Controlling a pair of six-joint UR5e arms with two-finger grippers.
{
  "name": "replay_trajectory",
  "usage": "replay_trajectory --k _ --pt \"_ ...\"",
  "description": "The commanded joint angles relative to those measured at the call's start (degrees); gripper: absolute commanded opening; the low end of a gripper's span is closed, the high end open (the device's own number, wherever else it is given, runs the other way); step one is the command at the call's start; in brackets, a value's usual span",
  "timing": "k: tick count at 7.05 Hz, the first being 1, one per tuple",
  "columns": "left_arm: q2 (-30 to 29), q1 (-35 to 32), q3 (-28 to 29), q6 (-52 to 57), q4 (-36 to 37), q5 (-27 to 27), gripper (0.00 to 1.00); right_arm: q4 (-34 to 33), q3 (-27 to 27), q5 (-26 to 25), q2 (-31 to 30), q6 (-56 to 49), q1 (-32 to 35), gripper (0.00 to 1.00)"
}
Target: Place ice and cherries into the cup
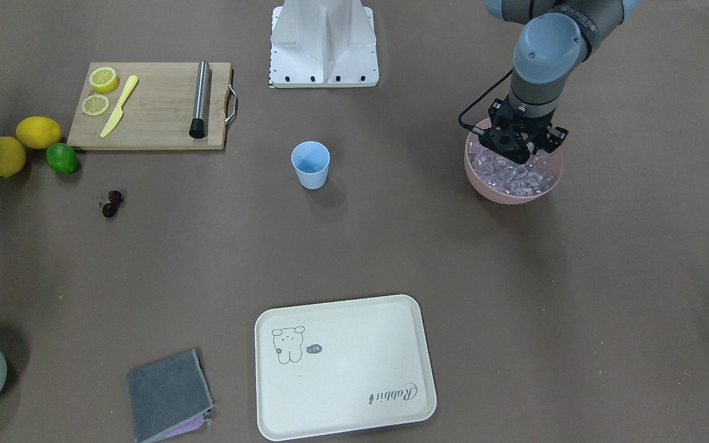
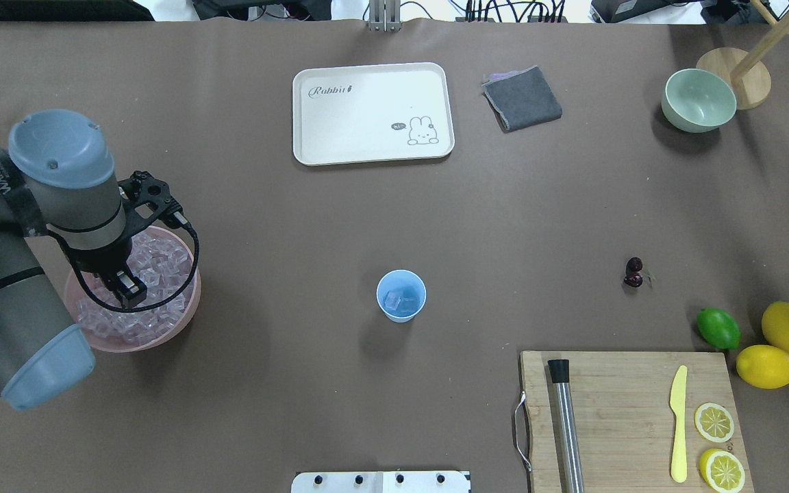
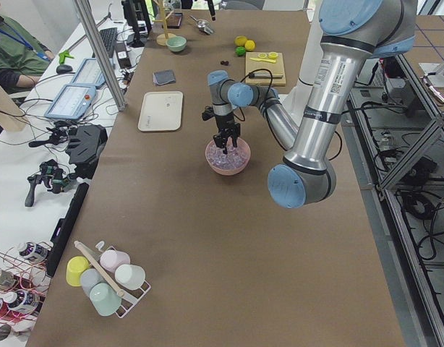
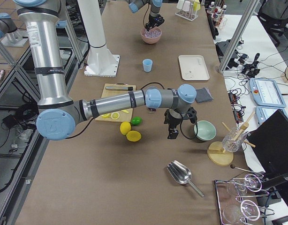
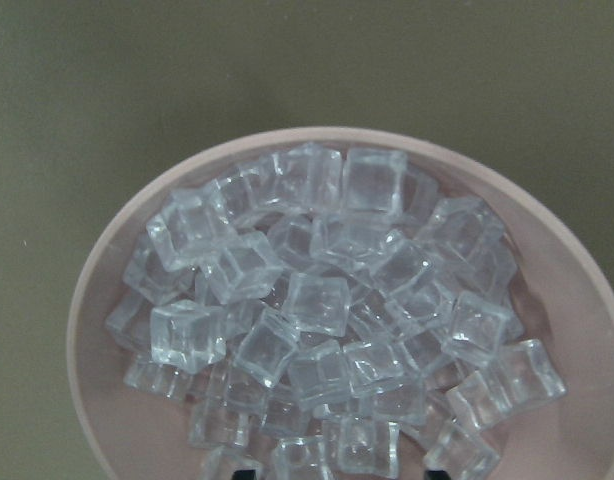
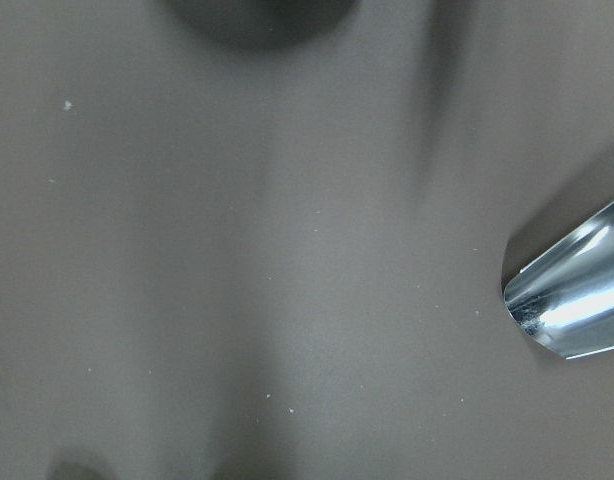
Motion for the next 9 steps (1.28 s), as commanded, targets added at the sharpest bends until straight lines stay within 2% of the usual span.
replay_trajectory --k 1,3,4,9 --pt "0.3 -0.3 1.5 16.1 -1.0 0.2 0.79 0.0 -0.2 0.0 0.1 0.0 -0.1 1.0" --pt "5.2 0.0 1.9 16.5 -9.6 0.7 0.97 0.0 -0.2 0.0 0.1 0.0 -0.4 1.0" --pt "7.1 0.1 1.8 16.2 -12.3 0.7 0.97 0.0 -0.2 0.0 0.1 0.0 -0.4 1.0" --pt "7.6 0.7 2.0 16.0 -12.2 1.0 0.98 0.0 -0.3 0.0 0.1 0.0 -0.7 1.0"
